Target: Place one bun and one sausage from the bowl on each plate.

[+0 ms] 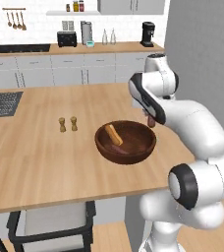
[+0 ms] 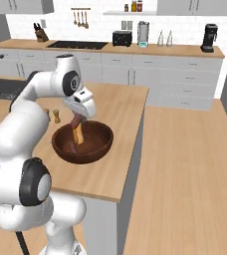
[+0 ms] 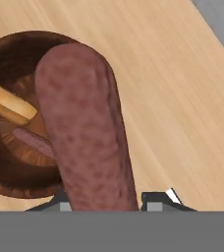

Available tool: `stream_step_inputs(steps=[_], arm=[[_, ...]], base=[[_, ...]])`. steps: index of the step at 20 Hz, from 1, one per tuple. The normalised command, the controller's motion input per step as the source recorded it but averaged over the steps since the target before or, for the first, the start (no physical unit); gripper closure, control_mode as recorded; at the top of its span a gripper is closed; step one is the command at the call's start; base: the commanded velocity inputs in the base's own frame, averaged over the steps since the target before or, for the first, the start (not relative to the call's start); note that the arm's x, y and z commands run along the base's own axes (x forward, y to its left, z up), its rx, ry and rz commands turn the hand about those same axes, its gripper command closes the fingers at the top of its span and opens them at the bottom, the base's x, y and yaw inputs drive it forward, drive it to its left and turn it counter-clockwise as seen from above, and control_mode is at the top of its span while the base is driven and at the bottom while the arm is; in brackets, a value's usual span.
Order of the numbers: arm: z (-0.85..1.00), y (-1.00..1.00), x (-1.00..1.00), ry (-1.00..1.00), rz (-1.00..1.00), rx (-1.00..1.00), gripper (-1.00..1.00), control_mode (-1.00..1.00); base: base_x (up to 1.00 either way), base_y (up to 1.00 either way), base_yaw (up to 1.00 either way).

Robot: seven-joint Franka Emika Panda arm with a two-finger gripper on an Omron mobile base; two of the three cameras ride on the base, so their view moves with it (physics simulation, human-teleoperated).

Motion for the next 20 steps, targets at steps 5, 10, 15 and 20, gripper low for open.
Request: stream_step_inputs(steps=[5,10,15,20], arm=[[-0.05,-0.15,-1.00,-0.14,0.03,0.00,1.00,-1.00],[0.00,-0.03,-0.40,-0.02,0.00,0.00,1.00,1.00],[0.00,0.00,0.00,0.00,0.00,0.00,1.00,1.00],[0.00,0.00,0.00,0.00,0.00,0.00,1.00,1.00]], base=[[0.00,0.00,0.00],[-0.38,0.00,0.00],[-1.00,0.25,0.02],[-0.47,1.00,0.03]])
